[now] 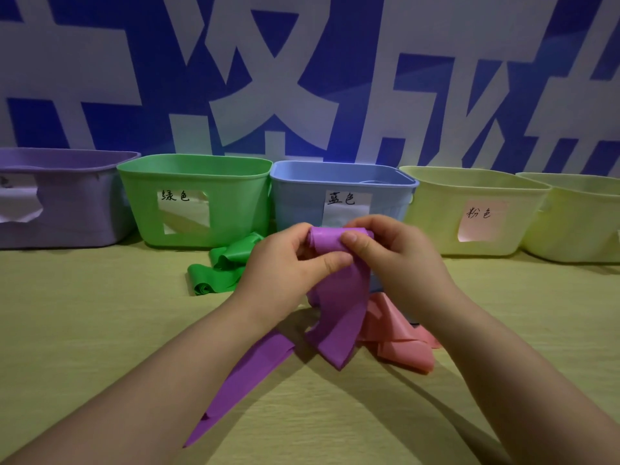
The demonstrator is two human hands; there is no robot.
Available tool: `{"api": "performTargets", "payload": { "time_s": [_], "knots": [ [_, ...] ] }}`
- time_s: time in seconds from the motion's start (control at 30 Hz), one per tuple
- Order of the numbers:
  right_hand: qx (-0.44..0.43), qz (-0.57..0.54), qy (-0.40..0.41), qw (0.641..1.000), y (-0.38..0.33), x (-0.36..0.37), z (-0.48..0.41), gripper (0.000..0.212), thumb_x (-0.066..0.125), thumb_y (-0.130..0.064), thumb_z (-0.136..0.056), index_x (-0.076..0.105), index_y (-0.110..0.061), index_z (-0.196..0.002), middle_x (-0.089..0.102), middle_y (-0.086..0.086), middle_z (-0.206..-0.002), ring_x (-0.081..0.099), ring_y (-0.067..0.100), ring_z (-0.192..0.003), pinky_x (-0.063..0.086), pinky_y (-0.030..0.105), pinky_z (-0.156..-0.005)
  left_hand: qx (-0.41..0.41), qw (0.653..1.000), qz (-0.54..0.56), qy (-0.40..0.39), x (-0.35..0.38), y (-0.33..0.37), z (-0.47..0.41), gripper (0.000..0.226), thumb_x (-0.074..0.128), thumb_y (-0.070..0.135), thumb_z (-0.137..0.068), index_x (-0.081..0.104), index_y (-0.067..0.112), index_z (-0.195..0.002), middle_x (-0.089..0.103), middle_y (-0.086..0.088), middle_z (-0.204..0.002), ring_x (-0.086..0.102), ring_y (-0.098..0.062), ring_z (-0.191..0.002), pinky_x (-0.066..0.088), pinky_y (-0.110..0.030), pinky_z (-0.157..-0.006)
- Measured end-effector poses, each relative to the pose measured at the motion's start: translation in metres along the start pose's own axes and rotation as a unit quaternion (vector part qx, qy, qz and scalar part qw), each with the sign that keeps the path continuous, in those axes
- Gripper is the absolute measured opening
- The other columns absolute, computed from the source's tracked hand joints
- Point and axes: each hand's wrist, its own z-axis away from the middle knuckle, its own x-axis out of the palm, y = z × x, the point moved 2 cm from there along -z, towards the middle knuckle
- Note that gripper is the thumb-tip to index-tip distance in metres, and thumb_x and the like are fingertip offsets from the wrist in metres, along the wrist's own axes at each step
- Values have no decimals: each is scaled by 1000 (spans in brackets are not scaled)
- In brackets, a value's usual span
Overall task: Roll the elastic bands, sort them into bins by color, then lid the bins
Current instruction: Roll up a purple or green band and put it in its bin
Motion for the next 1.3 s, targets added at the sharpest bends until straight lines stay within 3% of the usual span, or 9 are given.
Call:
{"api": "performTargets", "payload": {
  "time_s": [0.17, 0.27, 0.43, 0.57, 0.67, 0.8, 0.93, 1.2, 1.3],
  "knots": [
    [13, 46, -8, 999, 0, 0, 0, 23, 57, -39, -86, 61, -26, -68, 57, -8, -56, 48, 2, -55, 39, 24, -57, 10, 1000, -8, 20, 0, -3, 0, 33, 78, 42, -59, 61, 26, -83, 68, 2, -73, 63, -17, -70, 53, -51, -72],
    [24, 38, -12, 999, 0, -1, 0, 35, 54, -43, -87, 60, -20, -61, 52, -10, -47, 43, 2, -47, 33, 19, -49, 62, 995, -69, 20, -1, 2, 4, 17, 73, 33, -74, 60, 29, -83, 64, 10, -72, 58, -9, -65, 52, -41, -68],
    [45, -12, -17, 999, 2, 0, 2, 39, 55, -49, -83, 66, -14, -71, 64, 4, -64, 55, 14, -60, 47, 37, -62, 103, 983, -150, 23, -2, 7, 6, 10, 63, 34, -83, 55, 28, -83, 57, 12, -65, 52, -3, -61, 44, -28, -61],
    [26, -52, -41, 997, 2, 6, 3, 36, 62, -51, -72, 61, -31, -103, 66, -6, -85, 62, 7, -80, 52, 28, -75, 59, 991, -110, 56, -7, 2, 0, 16, 60, 36, -86, 57, 21, -82, 55, 6, -62, 56, -22, -63, 51, -44, -65],
    [2, -38, -19, 999, 3, 5, 2, 19, 66, -27, -83, 60, -35, -99, 67, -5, -87, 63, 11, -85, 53, 37, -84, 19, 997, -71, 40, -5, -2, -1, 30, 56, 46, -81, 58, 17, -79, 58, 0, -64, 59, -30, -67, 51, -52, -69],
    [-19, -3, -1, 1000, 2, 4, 2, 20, 65, -23, -85, 62, -29, -104, 68, -5, -90, 63, 12, -87, 51, 40, -85, -26, 1000, -6, 6, -2, -3, -2, 45, 50, 57, -71, 54, 12, -71, 54, -8, -62, 53, -23, -59, 51, -54, -72],
    [-16, 13, -16, 1000, 3, 5, 2, 20, 63, -23, -87, 60, -29, -106, 67, -5, -93, 62, 11, -89, 50, 40, -86, -31, 999, 23, -23, -1, -8, -3, 51, 49, 69, -62, 56, 21, -75, 55, -10, -68, 54, -23, -66, 49, -58, -78],
    [-25, 41, -13, 999, -2, 1, 1, 12, 61, -21, -87, 58, -28, -96, 67, -3, -89, 62, 13, -87, 50, 37, -82, 7, 1000, -12, -12, 0, -7, -2, 26, 60, 44, -68, 58, 22, -81, 56, 11, -63, 51, -10, -63, 45, -38, -65],
    [-26, 64, -7, 998, -3, 0, 2, 7, 60, -24, -88, 57, -28, -92, 67, -3, -84, 61, 12, -81, 47, 29, -74, 26, 1000, -10, 14, 1, -9, -1, 23, 63, 40, -67, 56, 32, -88, 60, 11, -74, 54, -10, -68, 51, -42, -71]
  ]
}}
